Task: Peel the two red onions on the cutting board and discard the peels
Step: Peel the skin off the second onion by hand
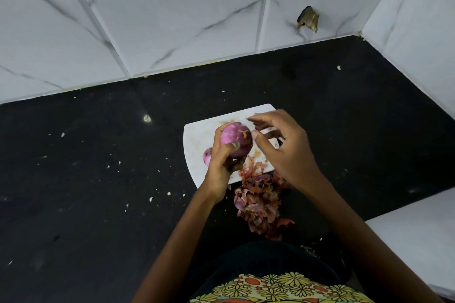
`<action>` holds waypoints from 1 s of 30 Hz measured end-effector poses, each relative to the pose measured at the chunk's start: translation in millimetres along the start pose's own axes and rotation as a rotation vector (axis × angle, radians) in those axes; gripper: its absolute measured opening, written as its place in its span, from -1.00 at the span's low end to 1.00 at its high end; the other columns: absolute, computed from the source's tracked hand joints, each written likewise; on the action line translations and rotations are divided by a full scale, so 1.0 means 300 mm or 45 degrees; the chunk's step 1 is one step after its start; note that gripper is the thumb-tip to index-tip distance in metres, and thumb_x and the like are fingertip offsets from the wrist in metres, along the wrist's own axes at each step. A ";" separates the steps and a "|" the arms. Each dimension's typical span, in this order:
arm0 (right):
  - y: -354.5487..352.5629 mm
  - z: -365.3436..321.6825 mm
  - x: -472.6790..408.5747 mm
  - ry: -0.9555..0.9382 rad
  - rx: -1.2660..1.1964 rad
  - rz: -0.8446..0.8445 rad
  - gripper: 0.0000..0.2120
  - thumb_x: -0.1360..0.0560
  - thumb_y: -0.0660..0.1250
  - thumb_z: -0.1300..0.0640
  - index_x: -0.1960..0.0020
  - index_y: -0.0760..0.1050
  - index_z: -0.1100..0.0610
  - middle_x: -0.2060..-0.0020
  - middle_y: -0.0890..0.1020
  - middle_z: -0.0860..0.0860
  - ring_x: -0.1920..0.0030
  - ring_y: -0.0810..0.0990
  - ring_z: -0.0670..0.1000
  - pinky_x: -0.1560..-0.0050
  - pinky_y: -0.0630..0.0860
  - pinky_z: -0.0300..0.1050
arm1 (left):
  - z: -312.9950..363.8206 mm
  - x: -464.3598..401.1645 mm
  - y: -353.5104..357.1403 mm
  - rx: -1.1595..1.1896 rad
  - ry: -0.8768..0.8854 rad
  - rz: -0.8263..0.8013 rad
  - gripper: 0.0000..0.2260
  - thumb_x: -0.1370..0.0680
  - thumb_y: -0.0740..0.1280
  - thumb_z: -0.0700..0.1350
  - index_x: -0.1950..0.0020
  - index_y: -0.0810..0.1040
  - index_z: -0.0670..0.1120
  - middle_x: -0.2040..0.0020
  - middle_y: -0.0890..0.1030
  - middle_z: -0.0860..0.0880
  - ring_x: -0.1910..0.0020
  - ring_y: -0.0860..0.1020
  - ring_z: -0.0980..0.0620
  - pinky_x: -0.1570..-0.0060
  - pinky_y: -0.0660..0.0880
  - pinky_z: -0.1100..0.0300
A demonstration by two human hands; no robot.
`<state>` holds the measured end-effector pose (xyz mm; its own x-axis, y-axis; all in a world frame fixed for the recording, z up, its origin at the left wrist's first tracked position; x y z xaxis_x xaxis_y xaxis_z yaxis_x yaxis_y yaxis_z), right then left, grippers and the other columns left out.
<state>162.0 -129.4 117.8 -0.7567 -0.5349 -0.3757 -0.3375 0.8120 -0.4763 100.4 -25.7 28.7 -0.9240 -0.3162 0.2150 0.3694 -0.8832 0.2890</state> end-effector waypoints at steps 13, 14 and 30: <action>0.041 -0.005 -0.011 -0.159 -0.045 -0.117 -0.74 -0.40 0.43 0.08 -0.01 0.67 0.20 0.02 0.66 0.04 -0.04 0.61 0.00 -0.06 0.56 0.05 | -0.014 -0.002 0.015 0.137 -0.089 0.010 -0.74 -0.47 0.15 0.10 0.01 0.54 0.02 0.22 0.54 0.03 0.28 0.40 0.10 0.37 0.36 0.30; 0.042 -0.005 -0.012 -0.152 -0.055 -0.106 -0.77 -0.40 0.44 0.10 0.02 0.67 0.21 0.05 0.66 0.05 -0.02 0.61 0.01 -0.03 0.56 0.06 | -0.015 -0.002 0.015 0.135 -0.086 0.005 -0.74 -0.47 0.15 0.10 0.03 0.54 0.02 0.26 0.54 0.05 0.30 0.40 0.11 0.38 0.36 0.30; 0.056 0.007 0.031 0.061 -0.123 0.187 -0.93 -0.49 0.31 0.31 0.07 0.57 0.24 0.11 0.60 0.05 0.02 0.57 -0.04 -0.05 0.50 -0.24 | -0.007 0.006 0.033 0.126 -0.037 0.042 -0.42 -0.37 0.24 0.18 -0.32 0.42 -0.08 -0.23 0.55 -0.15 -0.15 0.56 -0.02 -0.10 0.50 0.05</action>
<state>150.5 -121.1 104.5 -0.8270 -0.3988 -0.3963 -0.2717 0.9006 -0.3392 102.2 -35.6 30.1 -0.9086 -0.3327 0.2526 0.4087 -0.8334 0.3721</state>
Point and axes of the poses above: each hand's wrist, its own x-axis away from the middle knuckle, its own y-axis out of the palm, z = x × y, the point moved 8 cm from there along -x, towards the middle knuckle
